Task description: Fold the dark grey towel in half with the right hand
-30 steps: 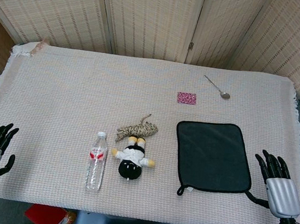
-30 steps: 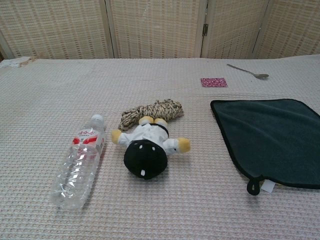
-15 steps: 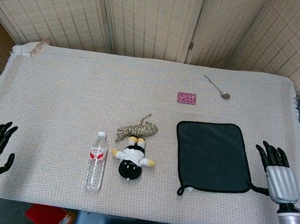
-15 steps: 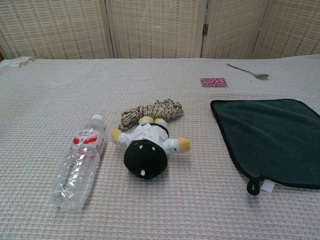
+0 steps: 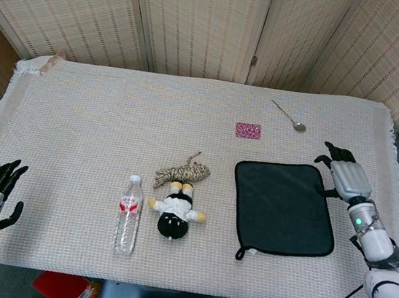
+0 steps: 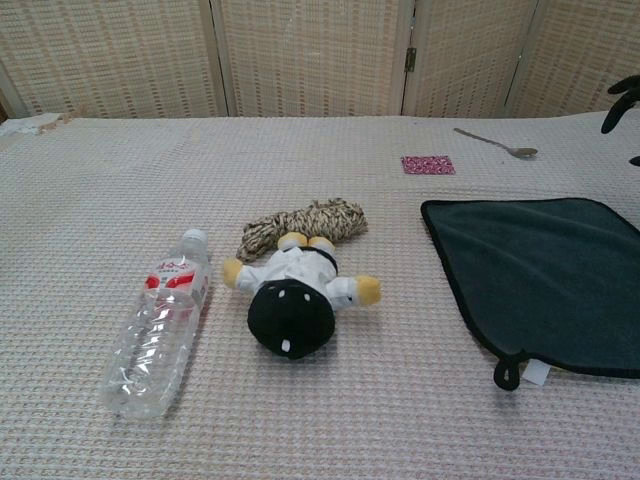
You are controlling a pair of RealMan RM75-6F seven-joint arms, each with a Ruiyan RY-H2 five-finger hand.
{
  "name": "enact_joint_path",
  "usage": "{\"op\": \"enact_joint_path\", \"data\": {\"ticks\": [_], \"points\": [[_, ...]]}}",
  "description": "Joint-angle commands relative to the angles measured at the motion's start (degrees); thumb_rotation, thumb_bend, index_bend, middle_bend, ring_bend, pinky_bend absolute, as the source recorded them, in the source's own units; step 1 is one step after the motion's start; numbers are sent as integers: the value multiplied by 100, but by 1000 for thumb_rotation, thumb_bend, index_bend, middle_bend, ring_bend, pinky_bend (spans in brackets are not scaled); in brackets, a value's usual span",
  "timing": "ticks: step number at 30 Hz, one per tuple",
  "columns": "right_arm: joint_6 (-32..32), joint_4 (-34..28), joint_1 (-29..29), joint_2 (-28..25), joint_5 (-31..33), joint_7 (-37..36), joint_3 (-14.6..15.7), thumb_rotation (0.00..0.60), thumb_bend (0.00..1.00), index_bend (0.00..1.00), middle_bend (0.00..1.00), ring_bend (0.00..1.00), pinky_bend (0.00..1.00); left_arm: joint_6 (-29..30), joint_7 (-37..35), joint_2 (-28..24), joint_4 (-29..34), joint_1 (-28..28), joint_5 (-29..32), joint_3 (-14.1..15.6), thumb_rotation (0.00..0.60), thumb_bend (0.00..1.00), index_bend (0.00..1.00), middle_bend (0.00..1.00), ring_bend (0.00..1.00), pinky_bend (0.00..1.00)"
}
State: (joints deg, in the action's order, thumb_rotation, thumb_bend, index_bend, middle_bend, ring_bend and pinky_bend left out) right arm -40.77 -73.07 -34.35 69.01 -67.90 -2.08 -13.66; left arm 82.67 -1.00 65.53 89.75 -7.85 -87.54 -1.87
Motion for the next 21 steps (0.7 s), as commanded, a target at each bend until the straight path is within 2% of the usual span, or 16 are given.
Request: {"op": "enact_joint_path", "data": {"ticks": [1, 7, 10, 21], "points": [[693, 799, -534, 553, 356, 9, -112, 557, 411, 323, 32, 0, 0, -56, -24, 5, -42, -12, 82, -22, 600, 582, 8, 41, 0, 10], [1372, 1706, -1057, 1189, 395, -88, -18, 559, 420, 330, 32, 0, 0, -51, -33, -7, -75, 9, 179, -46, 600, 582, 11, 42, 0, 10], [1589, 2054, -1242, 1453, 355, -191, 6, 594, 421, 371, 41, 0, 0, -97, -42, -1, -97, -2, 228, -52, 600, 582, 10, 41, 0, 10], [1951, 3103, -1687, 2125, 134, -438, 79, 600, 423, 440, 72, 0, 0, -199, -80, 40, -171, -52, 258, -47, 600, 582, 1, 41, 0, 10]]}}
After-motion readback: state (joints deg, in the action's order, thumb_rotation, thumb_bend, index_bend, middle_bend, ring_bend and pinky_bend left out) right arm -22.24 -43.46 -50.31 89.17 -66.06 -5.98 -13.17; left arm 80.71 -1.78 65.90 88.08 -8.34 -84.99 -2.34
